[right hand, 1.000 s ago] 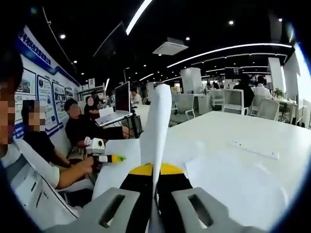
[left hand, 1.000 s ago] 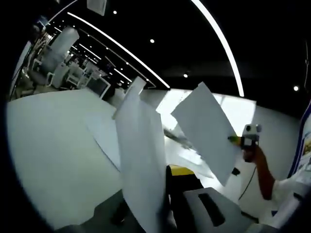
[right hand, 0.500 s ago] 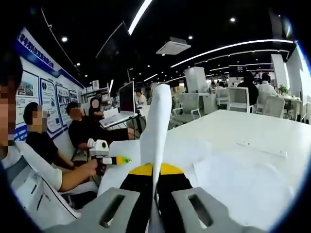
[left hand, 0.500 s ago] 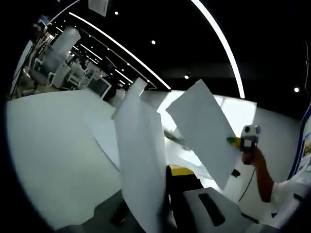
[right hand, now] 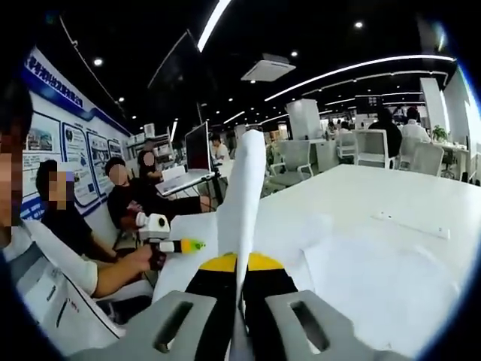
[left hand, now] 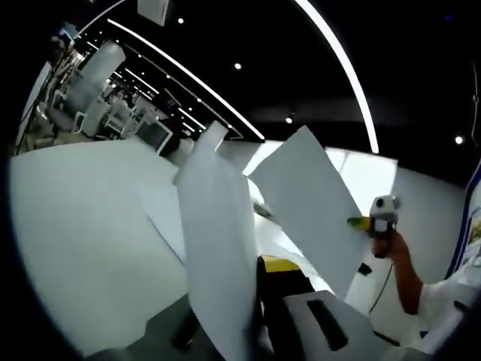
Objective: Organize the stack of printing papers by aligning and flattening the scattered papers on the table
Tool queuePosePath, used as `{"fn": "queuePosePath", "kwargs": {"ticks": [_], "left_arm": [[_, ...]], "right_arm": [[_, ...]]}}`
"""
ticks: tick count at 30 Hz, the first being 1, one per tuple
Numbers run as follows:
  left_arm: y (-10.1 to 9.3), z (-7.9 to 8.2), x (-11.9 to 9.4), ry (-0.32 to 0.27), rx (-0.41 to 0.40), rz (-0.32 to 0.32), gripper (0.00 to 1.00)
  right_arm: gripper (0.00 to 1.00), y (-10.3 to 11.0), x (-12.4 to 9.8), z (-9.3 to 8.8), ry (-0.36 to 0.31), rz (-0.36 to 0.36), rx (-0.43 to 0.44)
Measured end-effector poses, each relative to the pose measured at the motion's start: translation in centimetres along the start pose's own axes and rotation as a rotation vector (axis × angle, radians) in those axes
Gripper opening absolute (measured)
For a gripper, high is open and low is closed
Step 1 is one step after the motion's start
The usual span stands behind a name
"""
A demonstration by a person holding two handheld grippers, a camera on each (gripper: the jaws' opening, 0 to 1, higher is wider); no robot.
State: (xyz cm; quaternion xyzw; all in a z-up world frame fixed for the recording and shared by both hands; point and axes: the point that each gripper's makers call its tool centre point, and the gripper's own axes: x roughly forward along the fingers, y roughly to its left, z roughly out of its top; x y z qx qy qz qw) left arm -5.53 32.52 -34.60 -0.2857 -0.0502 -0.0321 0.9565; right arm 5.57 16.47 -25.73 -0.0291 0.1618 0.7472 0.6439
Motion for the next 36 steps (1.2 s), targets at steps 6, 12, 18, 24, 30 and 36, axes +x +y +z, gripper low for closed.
{"fn": "queuePosePath", "kwargs": {"ticks": [6,12,18,24,30,36], "left_arm": [[0.0,0.1,0.0,-0.001,-0.001,0.0,0.06],[0.2,0.2,0.0,-0.002,0.0,0.0,0.06],[0.1,0.2,0.0,-0.002,-0.001,0.0,0.06],[0.1,0.1,0.0,-0.002,-0.002,0.001,0.06],[0.0,0.1,0.0,-0.004,-0.007,0.001,0.06],[0.0,0.2,0.0,-0.009,-0.02,-0.001,0.06]], "right_arm": [[0.0,-0.3,0.3,-0.4,0.012,-0.003,0.006],[0.0,-0.6,0.6,-0.9,0.021,-0.006,0.016],[0.0,-0.7,0.6,-1.2,0.019,-0.011,0.026],[0.0,-1.0,1.2,-1.5,0.023,-0.021,0.03],[0.0,-1.4,1.9,-2.2,0.033,-0.026,0.046],[0.0,-1.5,2.2,-2.7,0.036,-0.031,0.05]]}}
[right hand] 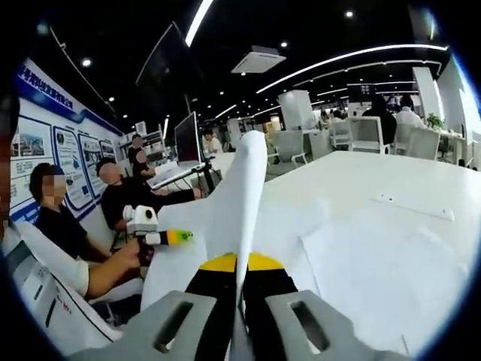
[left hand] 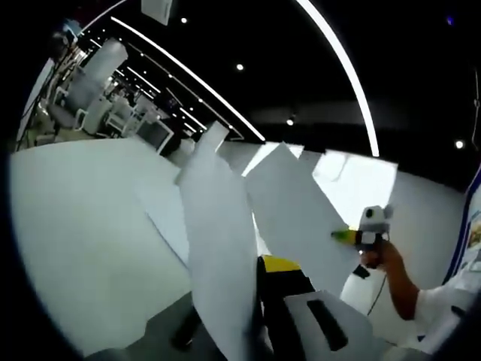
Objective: Organize the stack of printing papers by aligning and flattening the scattered papers on the table
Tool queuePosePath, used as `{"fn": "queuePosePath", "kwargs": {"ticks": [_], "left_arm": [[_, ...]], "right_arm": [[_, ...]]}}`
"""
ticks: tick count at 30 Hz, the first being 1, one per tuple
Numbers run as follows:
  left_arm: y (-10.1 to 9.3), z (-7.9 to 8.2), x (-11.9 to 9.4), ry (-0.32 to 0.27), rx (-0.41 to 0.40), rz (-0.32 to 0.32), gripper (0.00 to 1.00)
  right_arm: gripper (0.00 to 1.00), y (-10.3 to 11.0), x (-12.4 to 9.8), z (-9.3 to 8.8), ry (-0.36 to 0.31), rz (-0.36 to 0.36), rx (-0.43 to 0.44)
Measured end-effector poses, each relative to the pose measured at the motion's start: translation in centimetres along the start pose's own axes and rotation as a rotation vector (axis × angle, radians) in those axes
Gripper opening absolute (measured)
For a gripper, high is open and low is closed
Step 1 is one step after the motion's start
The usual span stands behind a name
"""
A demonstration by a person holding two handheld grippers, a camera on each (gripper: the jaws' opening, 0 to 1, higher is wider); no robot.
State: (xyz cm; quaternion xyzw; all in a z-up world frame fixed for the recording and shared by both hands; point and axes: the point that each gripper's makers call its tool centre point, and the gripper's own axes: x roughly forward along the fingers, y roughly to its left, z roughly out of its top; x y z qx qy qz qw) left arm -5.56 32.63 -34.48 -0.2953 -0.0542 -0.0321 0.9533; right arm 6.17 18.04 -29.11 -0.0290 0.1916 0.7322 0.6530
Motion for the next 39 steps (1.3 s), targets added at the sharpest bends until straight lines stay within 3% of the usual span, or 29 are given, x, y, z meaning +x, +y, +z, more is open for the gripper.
{"fn": "queuePosePath", "kwargs": {"ticks": [39], "left_arm": [[0.2,0.22,0.03,-0.03,-0.064,-0.002,0.06]], "right_arm": [[0.0,-0.34,0.85,-0.67,-0.031,0.001,0.045]]}}
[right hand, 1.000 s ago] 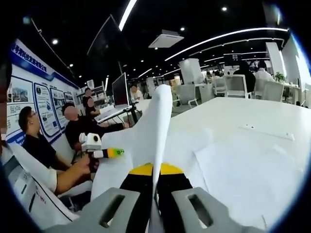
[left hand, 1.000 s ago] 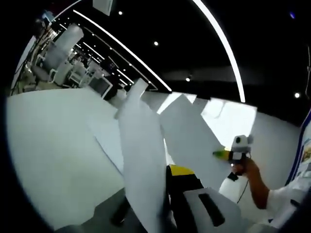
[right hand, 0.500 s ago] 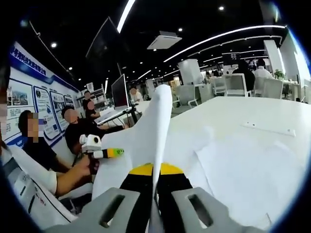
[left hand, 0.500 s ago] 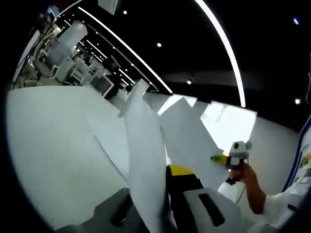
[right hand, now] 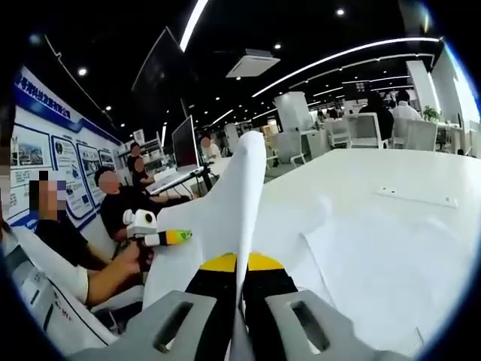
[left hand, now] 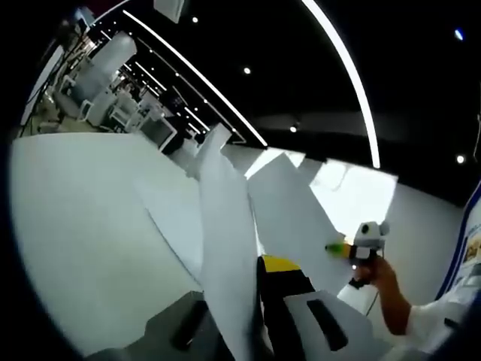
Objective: Organize the stack of printing papers by aligning and flattening the scattered papers on the table
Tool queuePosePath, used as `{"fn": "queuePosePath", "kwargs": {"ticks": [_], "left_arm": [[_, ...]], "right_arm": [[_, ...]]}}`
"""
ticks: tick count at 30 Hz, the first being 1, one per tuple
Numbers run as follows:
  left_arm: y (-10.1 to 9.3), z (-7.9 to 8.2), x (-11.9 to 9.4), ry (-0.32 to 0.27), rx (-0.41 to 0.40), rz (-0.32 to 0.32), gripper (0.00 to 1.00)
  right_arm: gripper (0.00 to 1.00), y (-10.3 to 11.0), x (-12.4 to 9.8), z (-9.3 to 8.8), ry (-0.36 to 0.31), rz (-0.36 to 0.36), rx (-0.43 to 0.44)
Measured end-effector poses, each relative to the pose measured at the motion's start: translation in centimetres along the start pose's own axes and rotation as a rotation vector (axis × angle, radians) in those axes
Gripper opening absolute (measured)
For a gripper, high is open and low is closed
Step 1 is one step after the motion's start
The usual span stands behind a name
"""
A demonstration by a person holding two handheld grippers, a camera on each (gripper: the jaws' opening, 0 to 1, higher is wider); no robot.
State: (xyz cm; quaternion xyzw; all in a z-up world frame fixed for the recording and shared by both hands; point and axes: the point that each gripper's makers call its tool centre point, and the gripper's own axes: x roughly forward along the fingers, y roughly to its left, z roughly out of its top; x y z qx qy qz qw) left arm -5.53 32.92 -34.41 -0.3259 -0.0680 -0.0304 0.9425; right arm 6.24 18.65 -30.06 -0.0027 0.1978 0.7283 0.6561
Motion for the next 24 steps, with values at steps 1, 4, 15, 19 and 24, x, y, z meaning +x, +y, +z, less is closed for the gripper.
{"fn": "queuePosePath", "kwargs": {"ticks": [1,4,15,19,24], "left_arm": [[0.01,0.02,0.0,-0.002,-0.002,0.002,0.06],[0.06,0.12,0.01,-0.009,-0.008,0.004,0.06],[0.39,0.51,-0.02,-0.03,-0.024,0.014,0.06],[0.46,0.62,-0.07,-0.037,-0.025,0.019,0.06],[0.55,0.86,-0.17,-0.048,-0.03,0.022,0.06]], "right_arm": [[0.0,0.01,0.03,0.0,-0.001,0.0,0.0],[0.0,-0.03,0.15,0.03,-0.004,0.0,0.004],[0.0,0.29,0.68,-0.19,-0.015,0.004,0.018],[0.0,0.64,0.86,-0.14,-0.018,0.013,0.019],[0.0,0.82,0.94,0.07,-0.03,0.017,0.028]]}}
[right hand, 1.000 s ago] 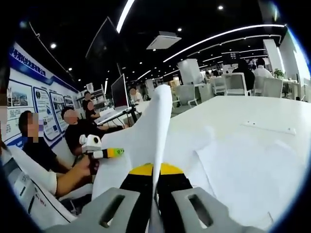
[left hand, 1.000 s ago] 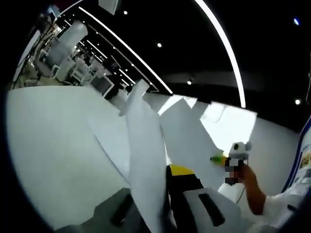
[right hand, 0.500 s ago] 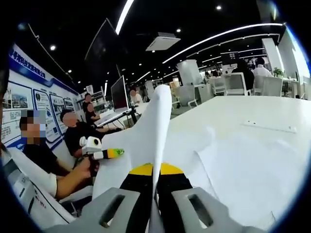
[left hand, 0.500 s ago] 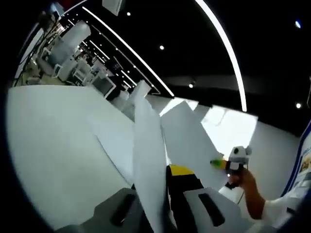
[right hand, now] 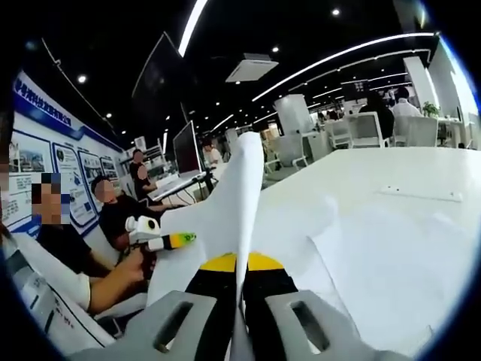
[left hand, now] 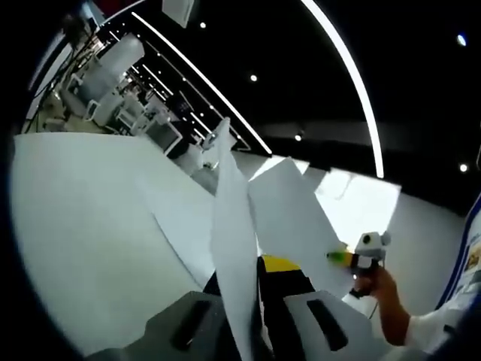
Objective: Organize the stack of printing papers by aligning and flattening the scattered papers on the table
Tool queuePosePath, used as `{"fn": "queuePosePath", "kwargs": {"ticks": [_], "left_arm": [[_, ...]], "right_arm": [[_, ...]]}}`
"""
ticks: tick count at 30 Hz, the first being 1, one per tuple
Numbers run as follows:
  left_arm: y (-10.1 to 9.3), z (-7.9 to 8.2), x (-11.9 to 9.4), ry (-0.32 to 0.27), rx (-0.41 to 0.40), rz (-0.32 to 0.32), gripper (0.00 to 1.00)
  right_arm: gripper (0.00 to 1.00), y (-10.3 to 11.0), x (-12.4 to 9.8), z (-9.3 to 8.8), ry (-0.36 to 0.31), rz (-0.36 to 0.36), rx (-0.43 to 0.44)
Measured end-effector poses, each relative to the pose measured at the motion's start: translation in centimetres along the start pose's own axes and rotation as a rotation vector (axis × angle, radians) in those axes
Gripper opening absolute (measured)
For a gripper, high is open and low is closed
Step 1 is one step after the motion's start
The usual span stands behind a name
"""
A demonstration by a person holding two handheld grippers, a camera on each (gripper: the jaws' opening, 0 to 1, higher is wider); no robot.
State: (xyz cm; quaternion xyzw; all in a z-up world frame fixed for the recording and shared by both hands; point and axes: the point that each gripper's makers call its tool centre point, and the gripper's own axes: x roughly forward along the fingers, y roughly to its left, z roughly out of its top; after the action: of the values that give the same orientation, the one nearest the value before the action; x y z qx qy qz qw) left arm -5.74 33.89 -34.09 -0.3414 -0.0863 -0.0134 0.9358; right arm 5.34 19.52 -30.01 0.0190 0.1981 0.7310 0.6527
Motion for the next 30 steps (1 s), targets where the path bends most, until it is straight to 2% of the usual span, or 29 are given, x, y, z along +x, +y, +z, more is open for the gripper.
{"fn": "queuePosePath", "kwargs": {"ticks": [15,30], "left_arm": [[-0.2,0.3,-0.1,-0.002,-0.026,-0.007,0.05],[0.2,1.4,-0.4,-0.046,-0.147,-0.036,0.05]], "right_arm": [[0.0,0.9,0.3,0.2,0.021,0.009,0.002],[0.0,0.9,0.7,0.3,0.009,0.01,0.031]]}}
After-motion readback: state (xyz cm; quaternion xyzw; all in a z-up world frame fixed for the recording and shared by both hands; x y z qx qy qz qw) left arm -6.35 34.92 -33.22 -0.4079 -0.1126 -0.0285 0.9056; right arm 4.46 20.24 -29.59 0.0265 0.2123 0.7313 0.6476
